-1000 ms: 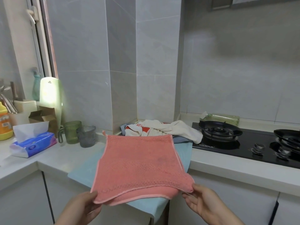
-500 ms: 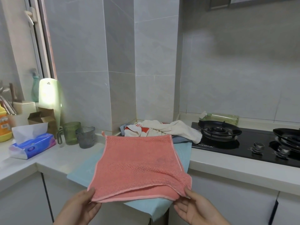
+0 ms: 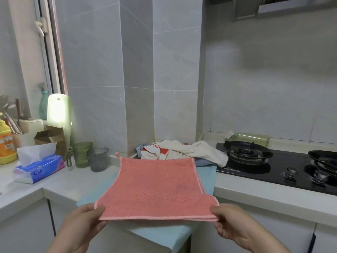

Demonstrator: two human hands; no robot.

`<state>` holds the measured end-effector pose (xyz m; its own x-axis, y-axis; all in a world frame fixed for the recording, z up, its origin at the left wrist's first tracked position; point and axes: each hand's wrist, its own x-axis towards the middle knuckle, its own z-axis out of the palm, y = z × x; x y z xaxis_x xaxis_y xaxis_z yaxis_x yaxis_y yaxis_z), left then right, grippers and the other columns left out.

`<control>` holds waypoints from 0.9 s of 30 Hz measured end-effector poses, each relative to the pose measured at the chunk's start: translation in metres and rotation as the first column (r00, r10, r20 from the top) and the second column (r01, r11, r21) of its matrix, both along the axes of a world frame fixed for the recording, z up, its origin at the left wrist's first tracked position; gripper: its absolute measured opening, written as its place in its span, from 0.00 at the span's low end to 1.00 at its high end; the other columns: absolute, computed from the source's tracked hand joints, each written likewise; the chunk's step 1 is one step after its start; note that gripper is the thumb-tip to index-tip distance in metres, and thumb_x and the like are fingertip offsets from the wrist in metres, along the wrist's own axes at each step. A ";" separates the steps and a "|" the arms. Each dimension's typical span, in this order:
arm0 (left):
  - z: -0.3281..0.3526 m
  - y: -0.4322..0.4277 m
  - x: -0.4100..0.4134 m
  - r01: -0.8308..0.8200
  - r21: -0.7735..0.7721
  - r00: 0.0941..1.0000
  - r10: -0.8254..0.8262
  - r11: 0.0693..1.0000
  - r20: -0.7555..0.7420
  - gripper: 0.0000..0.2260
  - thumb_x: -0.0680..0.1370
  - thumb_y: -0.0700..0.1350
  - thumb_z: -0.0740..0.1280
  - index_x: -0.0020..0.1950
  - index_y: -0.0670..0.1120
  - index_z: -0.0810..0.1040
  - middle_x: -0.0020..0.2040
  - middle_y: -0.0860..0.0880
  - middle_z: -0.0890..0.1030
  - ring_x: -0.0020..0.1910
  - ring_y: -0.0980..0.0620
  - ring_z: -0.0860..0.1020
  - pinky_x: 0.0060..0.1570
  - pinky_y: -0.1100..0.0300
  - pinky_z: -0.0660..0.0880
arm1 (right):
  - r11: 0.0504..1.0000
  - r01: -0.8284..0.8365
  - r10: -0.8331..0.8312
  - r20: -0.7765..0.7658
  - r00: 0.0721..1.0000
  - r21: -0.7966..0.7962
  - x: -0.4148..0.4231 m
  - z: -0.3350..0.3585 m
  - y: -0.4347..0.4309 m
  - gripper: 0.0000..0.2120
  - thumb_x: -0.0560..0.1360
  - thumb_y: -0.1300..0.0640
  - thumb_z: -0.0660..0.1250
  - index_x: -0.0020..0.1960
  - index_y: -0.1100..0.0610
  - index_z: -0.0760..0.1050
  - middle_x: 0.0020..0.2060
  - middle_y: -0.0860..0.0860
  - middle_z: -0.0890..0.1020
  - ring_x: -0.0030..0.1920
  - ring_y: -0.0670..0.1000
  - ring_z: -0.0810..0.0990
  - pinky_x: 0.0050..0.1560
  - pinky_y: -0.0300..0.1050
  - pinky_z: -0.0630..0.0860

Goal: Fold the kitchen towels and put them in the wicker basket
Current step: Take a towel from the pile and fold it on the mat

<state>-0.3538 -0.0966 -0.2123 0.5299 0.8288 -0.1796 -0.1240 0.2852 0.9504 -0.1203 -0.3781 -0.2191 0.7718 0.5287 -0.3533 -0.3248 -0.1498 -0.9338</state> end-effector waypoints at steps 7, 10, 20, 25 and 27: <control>0.003 0.001 -0.001 -0.100 0.032 0.994 0.101 0.995 -0.036 0.12 0.76 0.27 0.64 0.44 0.43 0.69 0.39 0.39 0.72 0.28 0.47 0.71 0.19 0.64 0.73 | 0.992 0.122 -0.126 0.158 0.979 0.035 0.000 0.009 0.000 0.11 0.74 0.72 0.60 0.51 0.59 0.67 0.24 0.55 0.73 0.21 0.50 0.68 0.23 0.37 0.66; 0.009 -0.001 -0.004 -0.064 0.042 0.998 0.064 0.997 0.009 0.14 0.77 0.27 0.62 0.41 0.45 0.68 0.33 0.40 0.72 0.20 0.50 0.68 0.17 0.67 0.69 | 0.991 0.112 -0.129 0.307 0.943 0.071 -0.004 0.018 -0.002 0.13 0.75 0.71 0.60 0.53 0.56 0.67 0.21 0.53 0.68 0.21 0.50 0.63 0.23 0.37 0.60; 0.090 0.020 0.021 -0.024 -0.005 0.953 0.024 1.000 0.301 0.11 0.80 0.28 0.56 0.56 0.38 0.73 0.52 0.37 0.75 0.43 0.47 0.75 0.29 0.66 0.79 | 0.920 -0.049 -0.039 0.216 0.976 0.388 0.019 0.102 0.025 0.12 0.76 0.74 0.57 0.51 0.64 0.76 0.34 0.57 0.76 0.31 0.50 0.73 0.30 0.41 0.73; 0.134 0.026 0.042 -0.074 0.287 0.979 0.015 0.955 0.203 0.16 0.77 0.26 0.59 0.62 0.35 0.74 0.48 0.42 0.79 0.46 0.46 0.78 0.48 0.58 0.79 | 0.969 -0.099 -0.021 0.474 0.880 0.227 0.037 0.140 0.045 0.18 0.74 0.78 0.59 0.56 0.61 0.75 0.50 0.59 0.80 0.49 0.54 0.77 0.51 0.49 0.77; 0.147 0.025 0.046 -0.133 0.517 0.991 0.105 0.846 0.083 0.14 0.76 0.28 0.65 0.60 0.38 0.78 0.49 0.43 0.80 0.48 0.46 0.78 0.50 0.58 0.75 | 0.976 -0.042 -0.086 0.552 0.829 0.214 0.043 0.155 0.052 0.14 0.76 0.75 0.60 0.51 0.59 0.76 0.46 0.58 0.80 0.48 0.54 0.77 0.54 0.51 0.77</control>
